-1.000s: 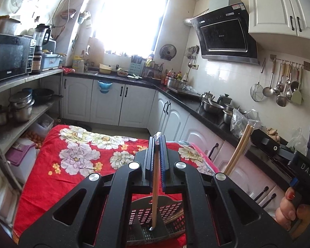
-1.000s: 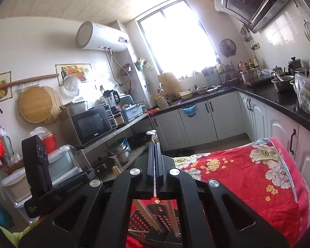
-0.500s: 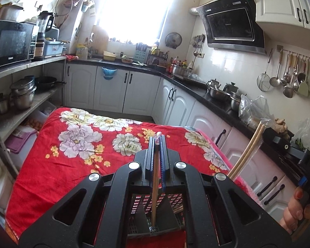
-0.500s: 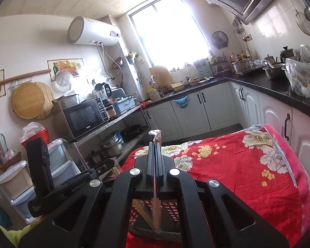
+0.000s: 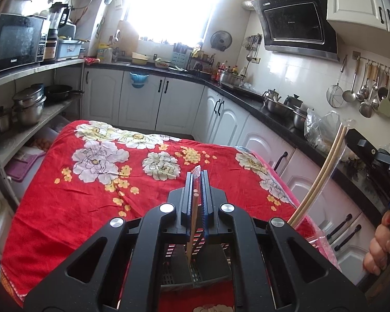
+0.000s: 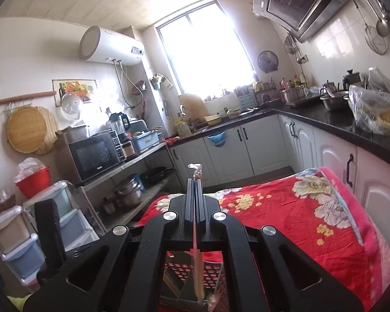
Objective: Organize utensils
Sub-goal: 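Carry both held chopsticks over the black caddy and lower them in, then open the left gripper while the right gripper opens, releasing chopsticks into the caddy, then move both grippers back down toward the chopstick bundles on the cloth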
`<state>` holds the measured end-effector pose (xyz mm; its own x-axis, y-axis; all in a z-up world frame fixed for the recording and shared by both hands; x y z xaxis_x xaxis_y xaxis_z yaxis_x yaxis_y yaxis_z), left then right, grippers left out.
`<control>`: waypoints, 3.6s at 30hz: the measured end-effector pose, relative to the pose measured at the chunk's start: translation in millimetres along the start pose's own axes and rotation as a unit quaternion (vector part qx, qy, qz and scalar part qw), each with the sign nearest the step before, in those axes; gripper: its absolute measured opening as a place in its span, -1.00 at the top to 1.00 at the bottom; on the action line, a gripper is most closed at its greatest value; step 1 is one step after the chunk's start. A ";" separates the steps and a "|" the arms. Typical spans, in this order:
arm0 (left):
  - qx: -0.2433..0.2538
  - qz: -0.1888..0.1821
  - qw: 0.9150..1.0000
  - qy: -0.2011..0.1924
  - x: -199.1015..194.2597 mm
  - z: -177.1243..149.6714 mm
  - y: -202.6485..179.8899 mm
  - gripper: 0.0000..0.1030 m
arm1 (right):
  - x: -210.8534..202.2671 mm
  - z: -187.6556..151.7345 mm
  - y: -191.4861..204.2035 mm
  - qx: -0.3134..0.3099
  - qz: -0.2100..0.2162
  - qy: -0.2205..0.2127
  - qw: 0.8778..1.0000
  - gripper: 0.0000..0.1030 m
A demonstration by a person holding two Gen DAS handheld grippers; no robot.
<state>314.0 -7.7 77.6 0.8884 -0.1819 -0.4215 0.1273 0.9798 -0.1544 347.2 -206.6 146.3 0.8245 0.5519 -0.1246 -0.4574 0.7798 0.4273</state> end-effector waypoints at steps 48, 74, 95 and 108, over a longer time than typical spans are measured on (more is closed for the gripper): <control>-0.007 -0.061 0.998 0.029 -52.4 -37.0 -22.2 -0.18 | -26.0 -67.3 -22.8 0.030 -0.024 0.083 0.996 0.33; -0.010 -0.092 0.994 0.065 -75.8 -86.3 -28.3 -0.70 | -53.3 -135.3 -24.6 0.015 -0.047 0.152 0.987 0.09; -0.024 -0.070 0.992 0.104 -72.6 -123.9 -12.8 -0.77 | -53.8 -174.0 -15.2 -0.005 -0.042 0.201 0.979 0.08; -0.032 -0.043 0.987 0.150 -60.9 -161.9 -0.5 -0.77 | -49.3 -197.9 -13.1 -0.011 -0.036 0.235 0.971 0.07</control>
<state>188.4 -10.6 -41.4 0.7035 -0.2907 -0.6486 0.1601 0.9539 -0.2539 246.6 -185.5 -30.4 0.6142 0.5661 -0.5497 -0.4161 0.8243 0.3840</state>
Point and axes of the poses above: each gripper's, at about its wrist camera, not at the fingertips, and x roughly the way its jaws point, y to its left, z to its top, the point moved 7 cm from there along x, roughly the way its jaws point, and after that the axes turned 6 degrees about x, right-handed, at the moved point
